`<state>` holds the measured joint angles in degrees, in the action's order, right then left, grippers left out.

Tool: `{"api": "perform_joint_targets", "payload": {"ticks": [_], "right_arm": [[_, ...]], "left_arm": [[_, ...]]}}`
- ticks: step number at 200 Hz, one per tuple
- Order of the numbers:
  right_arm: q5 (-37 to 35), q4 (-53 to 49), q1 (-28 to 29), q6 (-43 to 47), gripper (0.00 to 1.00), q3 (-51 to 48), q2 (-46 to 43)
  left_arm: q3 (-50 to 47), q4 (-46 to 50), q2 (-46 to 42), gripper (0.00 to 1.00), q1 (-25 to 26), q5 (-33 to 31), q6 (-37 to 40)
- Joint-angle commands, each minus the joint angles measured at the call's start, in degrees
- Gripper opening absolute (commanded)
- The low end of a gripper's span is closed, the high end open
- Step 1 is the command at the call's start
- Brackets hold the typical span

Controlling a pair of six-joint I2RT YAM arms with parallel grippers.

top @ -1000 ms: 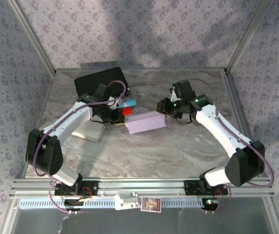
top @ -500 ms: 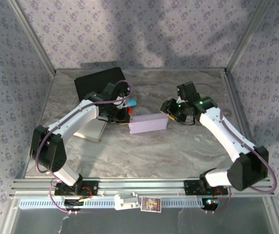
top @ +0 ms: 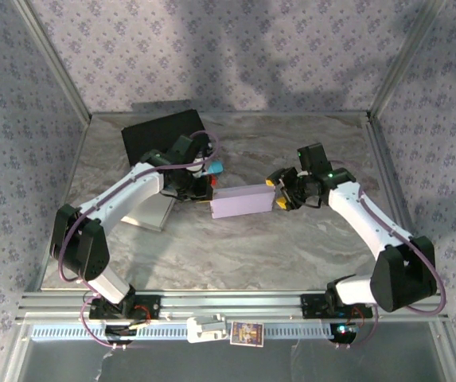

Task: Fold the paper box

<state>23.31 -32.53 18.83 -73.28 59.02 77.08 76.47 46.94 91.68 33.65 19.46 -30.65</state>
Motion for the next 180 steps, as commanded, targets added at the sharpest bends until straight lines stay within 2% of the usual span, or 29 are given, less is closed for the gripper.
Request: {"api": "perform_joint_targets", "payload": {"ticks": [1, 38, 64, 83, 102, 130, 180], "right_arm": [[1.2, 1.7, -0.2, -3.3, 0.58, -0.4, 1.0], [0.2, 3.1, -1.1, -2.8, 0.53, -1.8, 2.0], [-0.3, 2.5, -1.5, -1.9, 0.39, -2.0, 2.6], [-0.7, 2.0, -1.4, -1.4, 0.37, -2.6, 3.0], [-1.0, 1.7, -1.4, -1.1, 0.37, -2.9, 3.6], [-1.5, 0.5, -1.6, -0.4, 0.36, -2.5, 5.0], [-1.7, -0.6, -1.3, 0.1, 0.32, -2.6, 5.5]], "left_arm": [[1.1, 2.5, 1.2, 0.00, 0.6, -1.0, -0.7], [1.2, 2.3, 1.0, 0.00, 0.5, -0.8, -0.9], [1.4, 2.2, 0.6, 0.00, 0.6, -0.6, -1.4], [1.3, 1.4, 0.1, 0.06, 0.2, 0.7, -2.7], [1.1, 0.0, -1.1, 0.19, -0.3, 2.5, -4.7], [0.5, -3.2, -4.0, 0.31, -2.4, 7.2, -9.1], [-2.0, -7.7, -5.8, 0.38, -6.0, 10.3, -16.6]]}}
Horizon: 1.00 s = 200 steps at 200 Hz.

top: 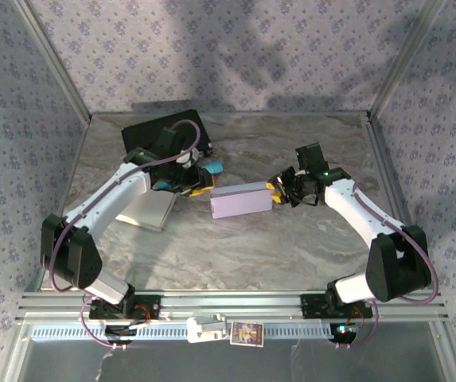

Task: Fold the paper box

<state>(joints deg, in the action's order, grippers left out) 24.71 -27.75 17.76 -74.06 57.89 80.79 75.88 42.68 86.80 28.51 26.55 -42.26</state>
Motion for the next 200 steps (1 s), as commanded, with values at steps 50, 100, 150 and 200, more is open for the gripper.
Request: {"api": "perform_joint_targets", "payload": {"ticks": [50, 100, 150, 200], "right_arm": [[-3.1, -6.1, -0.1, 1.1, 0.29, -1.7, 2.1], [-3.2, -6.4, -0.2, 1.3, 0.28, -1.6, 2.3], [-3.3, -6.4, -0.1, 1.5, 0.26, -1.7, 2.5], [-4.1, -10.3, -0.6, 2.1, 0.25, -2.0, 4.1]], "left_arm": [[-2.5, -2.6, 2.3, 0.40, -1.2, 2.1, -5.2], [-5.3, -5.9, 3.5, 0.40, -1.2, 3.0, -5.4], [-8.1, -7.3, 4.3, 0.39, -0.9, 2.7, -4.7], [-13.8, -7.2, 3.5, 0.33, -0.8, 0.4, -2.0]]}}
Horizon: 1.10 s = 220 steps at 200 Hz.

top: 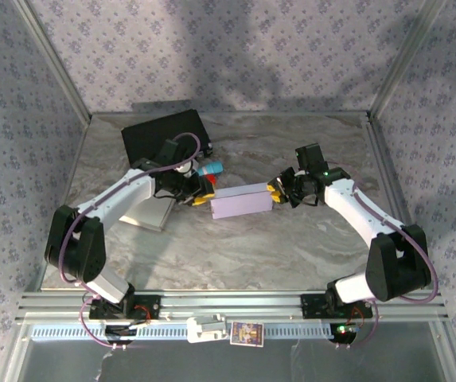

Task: Fold the paper box

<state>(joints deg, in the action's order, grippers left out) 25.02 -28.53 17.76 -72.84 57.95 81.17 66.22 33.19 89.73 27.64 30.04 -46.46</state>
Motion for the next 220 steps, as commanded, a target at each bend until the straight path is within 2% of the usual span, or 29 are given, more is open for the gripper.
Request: {"api": "perform_joint_targets", "payload": {"ticks": [1, 40, 81, 121, 163, 192, 220], "right_arm": [[-4.4, -9.6, -0.6, 0.9, 0.25, -2.0, 3.7], [-3.8, -9.2, -0.7, 1.0, 0.26, -1.0, 3.9], [-6.3, -7.5, 0.8, 0.4, 0.47, 1.0, -2.4], [-2.3, -8.2, -0.5, 2.0, 0.45, -4.6, -6.0], [-4.6, -17.2, -2.8, 12.2, 0.49, -8.9, -15.0], [-5.4, -17.8, -4.5, 15.9, 0.49, -11.9, -16.5], [-7.6, -19.3, -5.5, 18.3, 0.50, -9.1, -16.6]], "left_arm": [[-4.3, 2.2, 0.5, 0.33, 0.1, -3.1, 2.2], [-7.0, -0.4, 1.1, 0.23, 0.4, -2.5, 2.9], [-5.3, -0.3, -1.5, 0.24, 1.7, -2.9, 2.4], [-6.8, -1.2, -5.4, 0.26, 8.2, -6.7, 4.7], [-14.7, -7.4, -7.4, 0.30, 12.6, -8.6, 3.9], [-16.7, -9.4, -6.0, 0.33, 13.2, -8.3, 4.2], [-15.1, -8.8, -6.3, 0.35, 13.2, -9.6, 4.4]]}}
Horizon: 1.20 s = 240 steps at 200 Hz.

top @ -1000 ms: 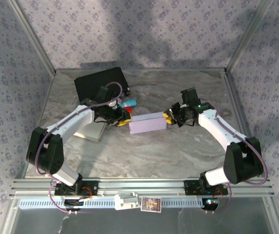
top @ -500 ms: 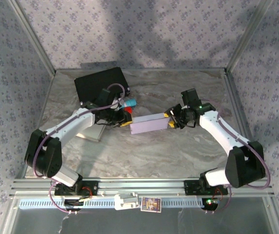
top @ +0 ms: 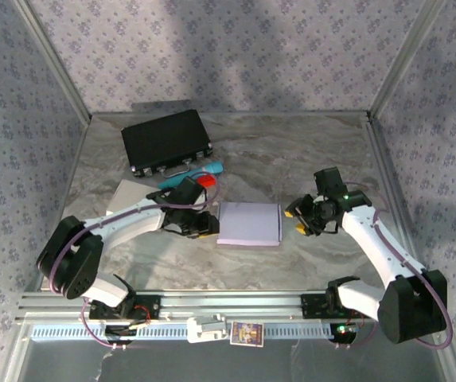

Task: Fold the paper box

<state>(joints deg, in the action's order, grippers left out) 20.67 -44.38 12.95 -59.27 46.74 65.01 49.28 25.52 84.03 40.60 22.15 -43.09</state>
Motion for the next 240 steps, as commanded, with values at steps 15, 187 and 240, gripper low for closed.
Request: {"api": "perform_joint_targets", "payload": {"ticks": [15, 187, 240], "right_arm": [[-7.0, -5.7, -0.9, 7.8, 0.55, 6.3, -0.7], [-24.9, 78.8, -12.8, 61.4, 0.99, -25.1, 9.8], [-21.5, 90.5, -15.8, 60.2, 0.99, -24.9, 21.1]], "left_arm": [[3.8, 0.4, -2.2, 0.36, 0.2, -3.5, 1.4], [-33.1, -55.0, -21.1, 1.00, -40.1, -32.7, 38.0], [-23.8, -66.8, 0.4, 1.00, -42.2, -22.2, 41.5]]}}
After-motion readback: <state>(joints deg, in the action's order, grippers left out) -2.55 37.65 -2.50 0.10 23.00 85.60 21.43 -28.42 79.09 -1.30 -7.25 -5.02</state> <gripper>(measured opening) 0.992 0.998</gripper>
